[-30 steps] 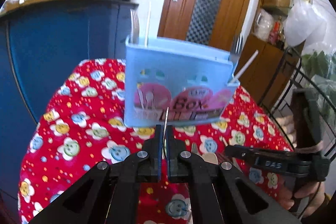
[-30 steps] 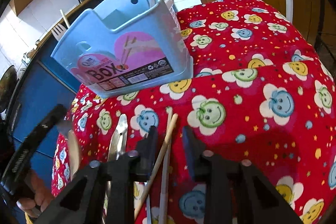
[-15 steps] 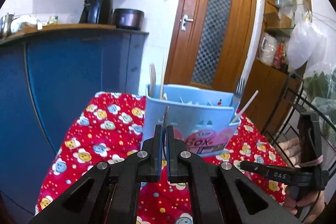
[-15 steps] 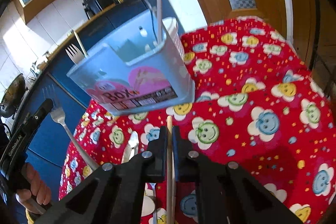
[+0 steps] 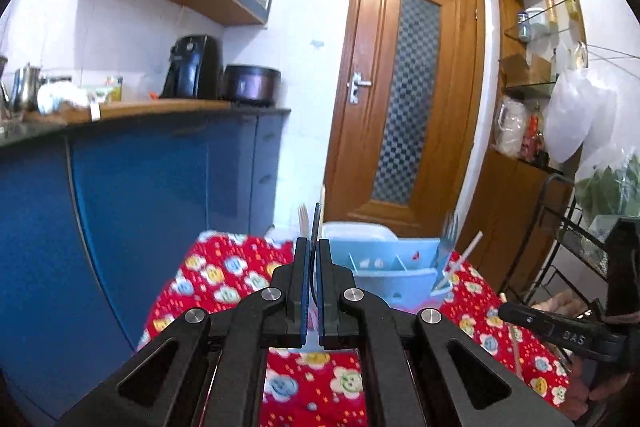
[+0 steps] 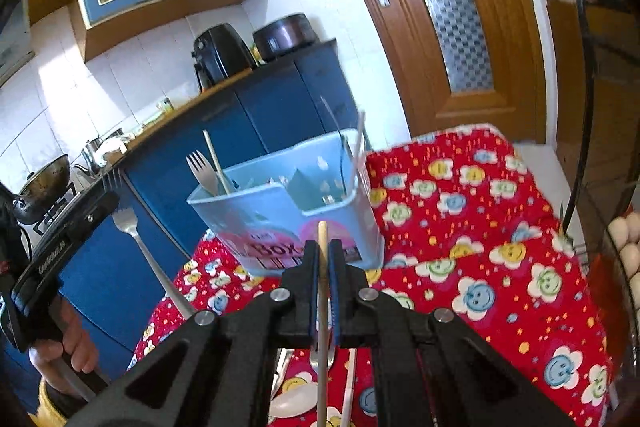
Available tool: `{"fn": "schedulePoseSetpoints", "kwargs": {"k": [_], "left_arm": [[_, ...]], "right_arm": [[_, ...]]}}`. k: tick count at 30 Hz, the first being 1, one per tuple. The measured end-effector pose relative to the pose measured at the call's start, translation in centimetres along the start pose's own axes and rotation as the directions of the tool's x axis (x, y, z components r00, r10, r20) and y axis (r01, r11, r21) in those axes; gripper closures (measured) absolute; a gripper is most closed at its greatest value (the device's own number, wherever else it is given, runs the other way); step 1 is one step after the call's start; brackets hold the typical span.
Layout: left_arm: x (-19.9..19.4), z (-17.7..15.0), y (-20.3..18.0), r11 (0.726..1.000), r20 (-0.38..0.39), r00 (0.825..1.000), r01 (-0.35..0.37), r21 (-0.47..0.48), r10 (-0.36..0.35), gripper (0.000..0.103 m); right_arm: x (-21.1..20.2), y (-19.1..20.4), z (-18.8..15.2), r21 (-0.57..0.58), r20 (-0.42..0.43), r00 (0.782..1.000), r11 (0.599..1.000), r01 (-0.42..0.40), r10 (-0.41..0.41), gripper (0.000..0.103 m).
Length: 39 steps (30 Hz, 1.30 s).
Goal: Organize utensils
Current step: 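Lift both held utensils and carry them over the blue box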
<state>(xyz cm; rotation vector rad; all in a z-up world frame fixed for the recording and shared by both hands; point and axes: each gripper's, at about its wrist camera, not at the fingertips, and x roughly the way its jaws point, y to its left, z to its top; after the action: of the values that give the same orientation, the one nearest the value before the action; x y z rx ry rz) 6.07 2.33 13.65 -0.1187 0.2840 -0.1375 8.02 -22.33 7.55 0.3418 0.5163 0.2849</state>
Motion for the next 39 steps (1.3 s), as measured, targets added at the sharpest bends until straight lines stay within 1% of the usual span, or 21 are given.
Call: {"fn": "schedulePoseSetpoints", "kwargs": {"k": [7, 14, 19, 23, 28, 32, 36, 39], "left_arm": [[-0.2, 3.6, -0.4, 0.998, 0.088, 0.995, -0.046, 0.052, 0.042, 0.101], [0.1, 6.7, -0.5, 0.994, 0.147, 0.986, -0.089, 0.065, 0.079, 0.101], [1.1, 9.2, -0.4, 0.989, 0.179, 0.978, -0.125, 0.079, 0.109, 0.101], [2.7, 10.3, -0.5, 0.984, 0.187, 0.973, -0.153, 0.093, 0.133, 0.101], [4.9, 10.1, -0.9, 0.973, 0.183, 0.970, -0.188, 0.135, 0.162, 0.101], [6.5, 9.6, -0.9, 0.971, 0.162, 0.972, -0.193, 0.143, 0.170, 0.101], [7.8, 8.8, -0.9, 0.971, 0.145, 0.976, -0.187, 0.150, 0.165, 0.101], [8.6, 8.3, -1.0, 0.970, 0.139, 0.977, -0.185, 0.160, 0.163, 0.101]], "right_arm": [[-0.5, 0.7, 0.7, -0.018, 0.022, 1.000, 1.000, -0.004, 0.005, 0.097], [-0.6, 0.8, 1.3, -0.032, 0.036, 0.999, 0.999, 0.005, -0.004, 0.097], [-0.7, 1.0, 2.3, -0.047, 0.057, 0.998, 0.999, 0.014, -0.011, 0.097], [-0.5, 1.3, 3.5, -0.064, 0.089, 0.996, 0.998, 0.024, -0.018, 0.097], [0.0, 1.9, 5.9, -0.087, 0.151, 0.988, 0.995, 0.038, -0.024, 0.097], [0.6, 2.4, 8.5, -0.096, 0.225, 0.974, 0.994, 0.044, -0.022, 0.097], [1.9, 3.1, 10.7, -0.106, 0.305, 0.952, 0.993, 0.051, -0.016, 0.097], [3.2, 3.8, 11.8, -0.121, 0.356, 0.934, 0.990, 0.068, -0.021, 0.097]]}}
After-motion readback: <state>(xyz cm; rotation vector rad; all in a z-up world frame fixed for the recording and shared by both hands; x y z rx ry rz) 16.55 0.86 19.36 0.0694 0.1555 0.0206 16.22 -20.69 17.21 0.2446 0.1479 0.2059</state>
